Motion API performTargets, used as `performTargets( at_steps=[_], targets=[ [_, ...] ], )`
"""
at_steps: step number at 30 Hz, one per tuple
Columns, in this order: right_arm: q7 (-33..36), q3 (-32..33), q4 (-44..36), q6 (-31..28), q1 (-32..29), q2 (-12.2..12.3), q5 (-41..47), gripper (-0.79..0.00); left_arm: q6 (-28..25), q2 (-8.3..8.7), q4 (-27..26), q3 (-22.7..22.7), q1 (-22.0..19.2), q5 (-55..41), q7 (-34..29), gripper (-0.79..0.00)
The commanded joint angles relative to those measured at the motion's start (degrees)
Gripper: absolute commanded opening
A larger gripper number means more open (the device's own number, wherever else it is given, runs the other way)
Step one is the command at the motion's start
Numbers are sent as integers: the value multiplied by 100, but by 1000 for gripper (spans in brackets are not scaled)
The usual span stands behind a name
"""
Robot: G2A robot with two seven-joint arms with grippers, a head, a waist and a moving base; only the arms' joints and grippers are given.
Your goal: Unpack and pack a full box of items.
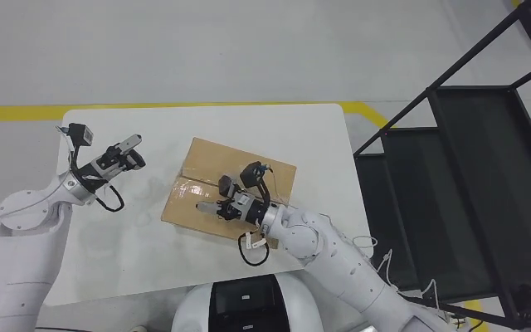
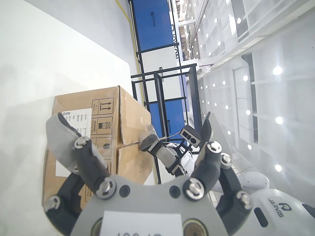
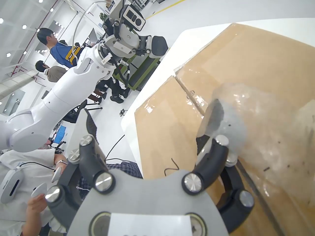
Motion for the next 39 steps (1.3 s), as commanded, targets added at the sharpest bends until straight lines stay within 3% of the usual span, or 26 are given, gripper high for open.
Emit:
performTargets(
  at_steps=[1,24,35,39],
  targets=[
    [-25,-71,122,63,152,-47,81,0,5,9,-4,-58,47,-12,2,0],
    [-115,-1025,1454,426,1415,-739,1336,0,22,60,-108,-490,368,-148,50,0],
    [-278,-1194,1839,325,1664,-996,1576,0,33,77,-94,-662,474,-213,67,0],
    [-220,-1116,1746,130,1545,-986,1585,0,44,78,-67,-697,497,-240,81,0]
  ],
)
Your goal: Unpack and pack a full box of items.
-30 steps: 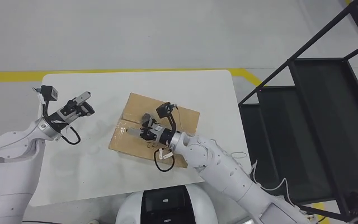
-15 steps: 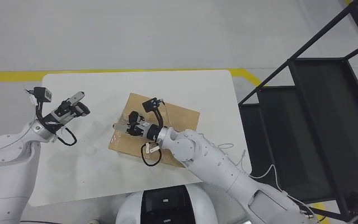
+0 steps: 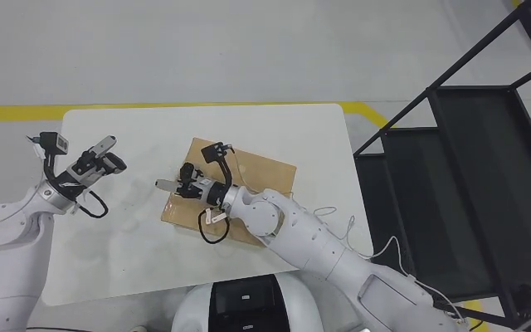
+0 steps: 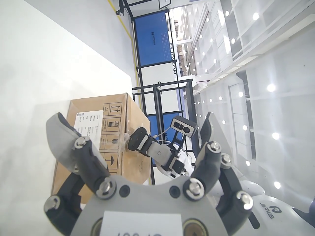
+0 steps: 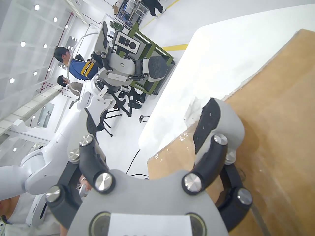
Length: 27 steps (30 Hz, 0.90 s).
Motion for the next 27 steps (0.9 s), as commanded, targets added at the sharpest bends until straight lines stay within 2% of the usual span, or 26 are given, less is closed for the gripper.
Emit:
performTargets(
  at_steps=[1,6,11,19,27],
  targets=[
    [85,109,-186,-140,-133,50,-36,0,10,0,26,-15,3,-15,5,0],
    [484,712,-1122,-244,-822,344,-324,0,33,-6,112,-8,-53,-45,9,0],
    [903,1423,-1895,118,-1491,601,-528,0,53,-26,183,69,-153,-79,11,0],
    [1220,1900,-2009,479,-1847,732,-456,0,-10,-51,211,174,-217,-77,-12,0],
    [1340,2262,-2209,265,-2264,847,-340,0,-31,-57,292,180,-262,-77,-42,0]
  ],
)
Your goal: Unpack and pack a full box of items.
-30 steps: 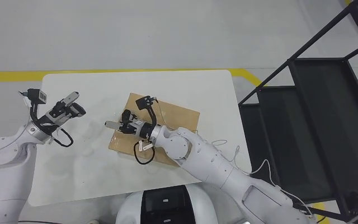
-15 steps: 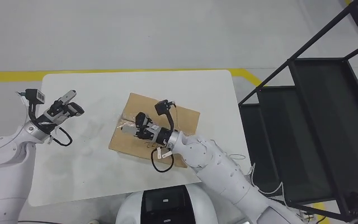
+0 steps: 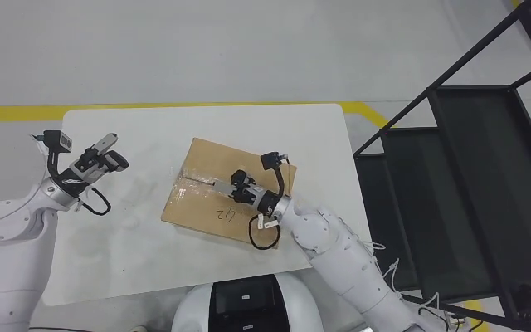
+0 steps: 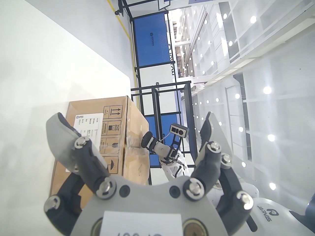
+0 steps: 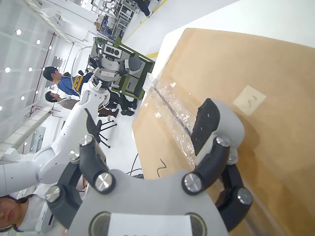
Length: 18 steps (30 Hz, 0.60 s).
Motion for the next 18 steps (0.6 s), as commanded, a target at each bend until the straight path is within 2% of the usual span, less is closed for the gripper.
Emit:
performTargets(
  at_steps=[1,9,18],
  targets=[
    [48,124,-149,-137,-194,43,65,0,1,-1,15,-6,-14,-20,-9,0],
    [292,716,-752,-499,-1000,233,145,0,-22,-8,51,-7,-32,-32,-21,0],
    [235,1080,-710,-582,-1379,331,352,0,-18,-27,78,76,-71,-6,-33,0]
  ],
)
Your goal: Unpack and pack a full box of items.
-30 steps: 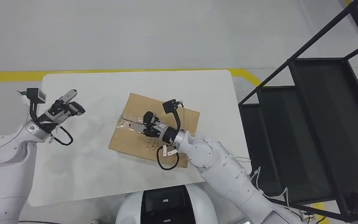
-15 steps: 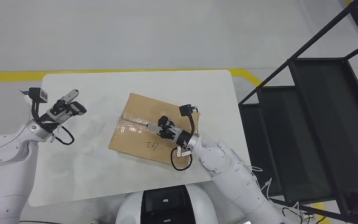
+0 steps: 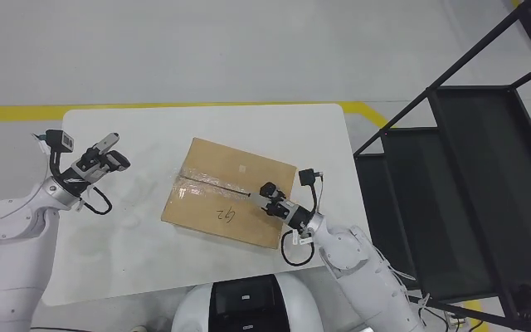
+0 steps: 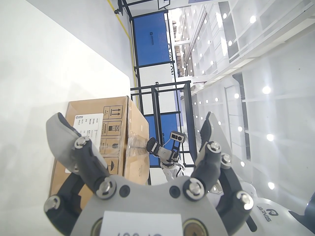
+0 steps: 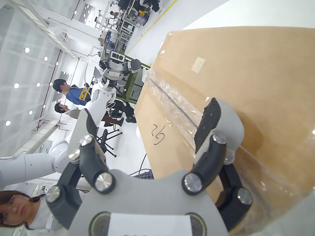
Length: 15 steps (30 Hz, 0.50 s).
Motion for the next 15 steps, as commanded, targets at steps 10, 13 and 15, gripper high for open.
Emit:
performTargets(
  at_steps=[10,13,15],
  targets=[
    [-10,-208,-83,-235,-73,24,129,0,-1,-13,6,40,-71,23,-19,0],
    [-9,-422,45,-154,125,-4,70,0,-18,-11,17,10,-49,8,-20,0],
    [-12,-537,149,-103,249,-21,56,0,-28,-8,28,-14,-25,-3,-23,0]
  ],
)
